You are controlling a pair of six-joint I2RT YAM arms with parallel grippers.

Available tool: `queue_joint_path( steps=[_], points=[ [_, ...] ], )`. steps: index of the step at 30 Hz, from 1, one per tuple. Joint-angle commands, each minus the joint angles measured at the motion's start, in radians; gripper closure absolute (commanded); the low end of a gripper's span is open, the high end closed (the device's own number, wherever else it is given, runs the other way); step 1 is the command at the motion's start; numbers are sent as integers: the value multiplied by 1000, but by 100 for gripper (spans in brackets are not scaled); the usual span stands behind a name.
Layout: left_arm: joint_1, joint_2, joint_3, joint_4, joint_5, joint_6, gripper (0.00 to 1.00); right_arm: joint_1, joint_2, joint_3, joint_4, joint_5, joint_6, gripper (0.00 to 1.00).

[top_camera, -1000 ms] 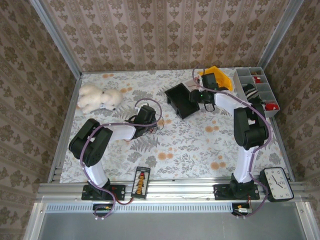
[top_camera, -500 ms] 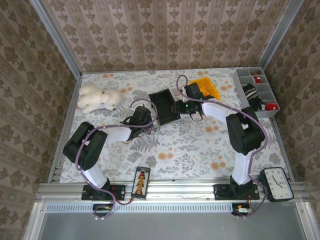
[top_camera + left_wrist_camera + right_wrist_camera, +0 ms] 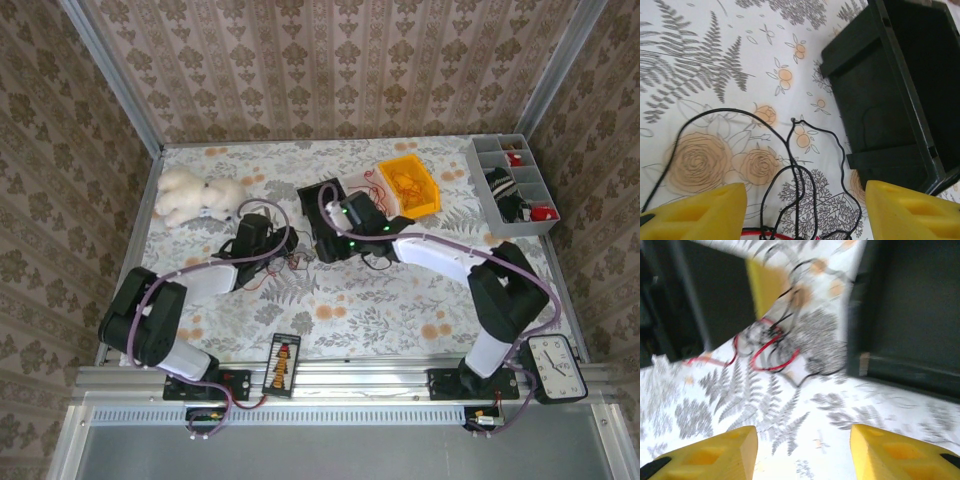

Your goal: Untangle the cables

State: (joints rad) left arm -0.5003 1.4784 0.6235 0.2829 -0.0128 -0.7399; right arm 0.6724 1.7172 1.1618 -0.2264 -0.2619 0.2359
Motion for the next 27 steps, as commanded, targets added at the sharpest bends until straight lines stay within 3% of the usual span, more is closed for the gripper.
queue_joint_path(
  steps=[1,6,10,13,16,23,27],
  points=[
    [6,-70,-22,-60,-97,-35,36,50,62,83,-91,-7,-91,48],
    [-13,-215,-5,-349,-140,62,35,49,79,94,-87,0,-95,48],
    [-81,-329,25,-636,-171,126,34,28,71,80,-64,-6,-78,48],
    [-116,-361,31,-765,-125,116,34,-4,73,65,-42,-27,-40,48],
    [-143,-358,25,-791,-92,123,35,-39,70,40,7,-60,9,48],
    [-150,-245,43,-695,-148,193,38,-62,68,33,19,-80,27,49],
    [-149,-171,63,-695,-187,220,50,-62,67,31,10,-91,17,49]
  ],
)
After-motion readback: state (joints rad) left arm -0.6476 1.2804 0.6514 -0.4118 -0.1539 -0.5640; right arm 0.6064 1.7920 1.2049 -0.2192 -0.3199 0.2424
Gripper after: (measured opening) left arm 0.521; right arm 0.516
